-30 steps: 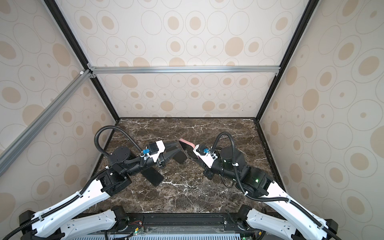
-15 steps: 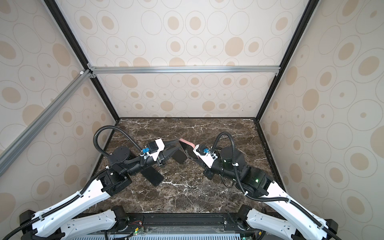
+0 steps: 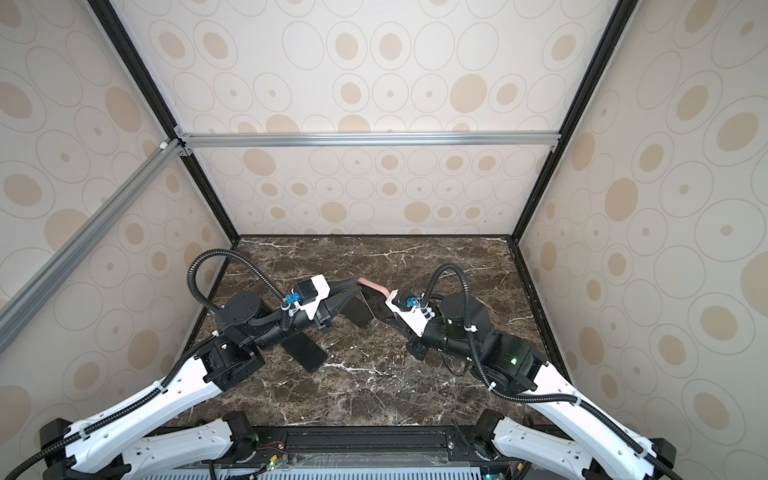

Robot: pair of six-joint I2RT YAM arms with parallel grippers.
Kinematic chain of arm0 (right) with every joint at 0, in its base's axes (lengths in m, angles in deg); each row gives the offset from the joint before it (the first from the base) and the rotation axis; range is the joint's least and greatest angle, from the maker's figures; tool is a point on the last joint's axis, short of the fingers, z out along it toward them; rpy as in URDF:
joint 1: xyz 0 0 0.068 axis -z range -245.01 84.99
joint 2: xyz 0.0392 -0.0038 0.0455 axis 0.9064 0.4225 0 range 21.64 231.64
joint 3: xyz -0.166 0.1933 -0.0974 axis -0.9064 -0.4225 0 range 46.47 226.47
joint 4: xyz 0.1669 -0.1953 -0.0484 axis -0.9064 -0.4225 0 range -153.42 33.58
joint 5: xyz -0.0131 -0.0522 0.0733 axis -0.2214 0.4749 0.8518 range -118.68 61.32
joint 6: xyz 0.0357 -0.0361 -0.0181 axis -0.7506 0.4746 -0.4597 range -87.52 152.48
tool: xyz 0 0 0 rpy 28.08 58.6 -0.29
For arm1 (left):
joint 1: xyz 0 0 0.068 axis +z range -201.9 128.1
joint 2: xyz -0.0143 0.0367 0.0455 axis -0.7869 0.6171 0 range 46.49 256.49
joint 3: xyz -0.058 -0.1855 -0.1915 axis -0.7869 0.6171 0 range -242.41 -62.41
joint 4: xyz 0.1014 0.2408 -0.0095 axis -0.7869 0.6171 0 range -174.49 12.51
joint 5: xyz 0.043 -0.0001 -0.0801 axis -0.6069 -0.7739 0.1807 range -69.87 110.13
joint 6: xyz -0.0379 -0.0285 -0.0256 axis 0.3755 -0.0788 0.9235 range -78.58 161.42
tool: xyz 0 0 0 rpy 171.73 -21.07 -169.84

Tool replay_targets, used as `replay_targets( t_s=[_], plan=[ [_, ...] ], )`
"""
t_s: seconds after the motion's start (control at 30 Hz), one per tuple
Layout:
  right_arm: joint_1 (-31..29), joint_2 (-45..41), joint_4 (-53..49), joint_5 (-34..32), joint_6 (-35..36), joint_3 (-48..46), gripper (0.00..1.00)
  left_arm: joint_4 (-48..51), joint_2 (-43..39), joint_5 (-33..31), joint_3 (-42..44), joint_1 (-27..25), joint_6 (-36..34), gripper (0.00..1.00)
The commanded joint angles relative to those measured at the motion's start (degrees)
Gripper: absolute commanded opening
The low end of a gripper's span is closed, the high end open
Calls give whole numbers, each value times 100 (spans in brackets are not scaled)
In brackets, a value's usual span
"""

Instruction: Take the phone out of the phone case

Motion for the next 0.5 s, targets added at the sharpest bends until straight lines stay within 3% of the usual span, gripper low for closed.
replay_targets(
  t_s=[0.0,0.23,0.47],
  plan=[
    [1,4,262,301,166,150,0,-23,57,137,-244,-29,-138,18],
    [-7,-45,306,558,257,189,0,445,165,537,-256,-31,-103,19],
    [-4,-78,352,929,382,220,0,935,337,1459,-263,-28,0,20]
  ],
)
